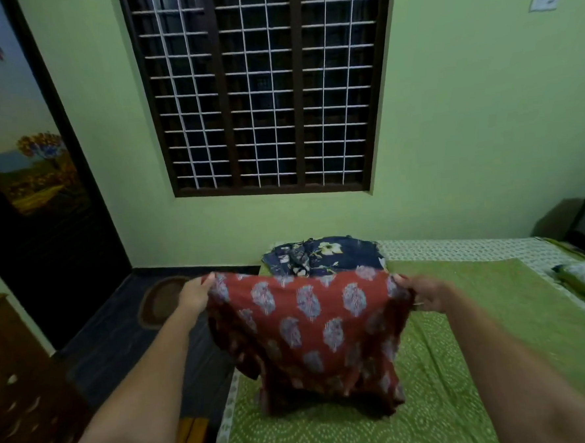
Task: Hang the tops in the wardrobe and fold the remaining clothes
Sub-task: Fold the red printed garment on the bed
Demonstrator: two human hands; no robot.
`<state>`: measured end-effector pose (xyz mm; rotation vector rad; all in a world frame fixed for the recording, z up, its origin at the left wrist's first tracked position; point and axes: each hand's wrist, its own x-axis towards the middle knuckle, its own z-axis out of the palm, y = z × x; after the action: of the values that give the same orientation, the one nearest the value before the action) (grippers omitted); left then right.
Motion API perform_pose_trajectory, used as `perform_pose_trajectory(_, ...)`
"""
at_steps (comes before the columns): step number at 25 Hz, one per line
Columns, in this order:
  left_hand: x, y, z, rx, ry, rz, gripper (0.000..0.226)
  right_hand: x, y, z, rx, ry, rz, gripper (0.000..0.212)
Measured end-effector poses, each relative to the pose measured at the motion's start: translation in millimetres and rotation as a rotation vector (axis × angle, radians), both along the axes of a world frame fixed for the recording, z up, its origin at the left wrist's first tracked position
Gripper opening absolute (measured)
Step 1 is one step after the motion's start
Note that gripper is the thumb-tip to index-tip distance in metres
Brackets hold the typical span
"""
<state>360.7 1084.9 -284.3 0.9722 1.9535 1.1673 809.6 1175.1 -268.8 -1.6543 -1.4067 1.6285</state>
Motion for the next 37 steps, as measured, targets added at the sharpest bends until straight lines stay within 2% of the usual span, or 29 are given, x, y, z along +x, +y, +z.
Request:
perform_pose_trajectory(2, -2, -11, -22, -0.141, 0.307, 0.018, 0.041, -2, -1, -30, 0.045, -0.045, -0.079, 0.023)
perform_pose_trajectory(4, 10, -20, -19, -0.209, 0.537, 0.012, 0.042, -3, 13, -42, 0.184, -0.115, -0.139, 0.033)
perform_pose_trajectory(6, 16, -20, -15, -0.253, 0.544, -0.013, 0.043, 1, 32, -59, 0.271, -0.270, -0.120, 0.037)
perform_pose_trajectory(8, 8, -14, -24, -0.354, 0.433, -0.075, 0.047, 9, 39, -75, 0.291, -0.368, -0.120, 0.037)
perform_pose_trajectory(9, 4, -13, -30, -0.383, 0.290, -0.080, 0.051, 12, 33, -78, 0.270, -0.372, -0.142, 0.037)
perform_pose_trajectory(10, 5, -17, -31, -0.404, 0.111, -0.079, 0.053, 11, 24, -78, 0.237, -0.325, -0.172, 0.036)
perform_pose_trajectory(12, 13, -29, -32, -0.438, -0.136, -0.106, 0.034, 16, 11, -85, 0.134, -0.176, -0.187, 0.026)
perform_pose_trajectory(14, 17, -35, -40, -0.455, -0.228, -0.162, 0.021, 21, 3, -92, 0.064, -0.036, -0.188, 0.017)
perform_pose_trajectory(17, 9, -36, -58, -0.490, -0.294, -0.221, 0.035, 28, -9, -95, -0.115, 0.112, -0.141, 0.021)
perform_pose_trajectory(20, 5, -42, -61, -0.543, -0.244, -0.294, 0.040, 33, -18, -93, -0.100, 0.020, -0.052, 0.020)
perform_pose_trajectory(23, 9, -39, -44, -0.450, -0.116, -0.365, 0.035, 30, -15, -78, 0.147, -0.351, 0.118, 0.025)
perform_pose_trajectory(26, 6, -9, 4, -0.221, 0.142, -0.332, 0.025, 20, 3, -13, 0.488, -0.537, 0.067, 0.026)
perform_pose_trajectory(29, -3, 22, 79, 0.030, 0.455, -0.202, 0.025, 22, 15, 71, 0.798, -0.521, -0.175, 0.020)
perform_pose_trajectory(31, -9, 36, 112, 0.241, 0.613, -0.115, 0.027, 32, 24, 106, 0.924, -0.505, -0.290, 0.017)
perform_pose_trajectory(33, -10, 43, 124, 0.325, 0.666, -0.106, 0.026, 36, 35, 119, 0.925, -0.622, -0.265, 0.021)
perform_pose_trajectory(35, -7, 47, 123, 0.302, 0.704, -0.115, 0.024, 40, 40, 118, 0.899, -0.693, -0.227, 0.022)
perform_pose_trajectory(37, -4, 56, 127, 0.373, 0.674, -0.053, 0.022, 46, 43, 126, 0.966, -0.602, -0.333, 0.016)
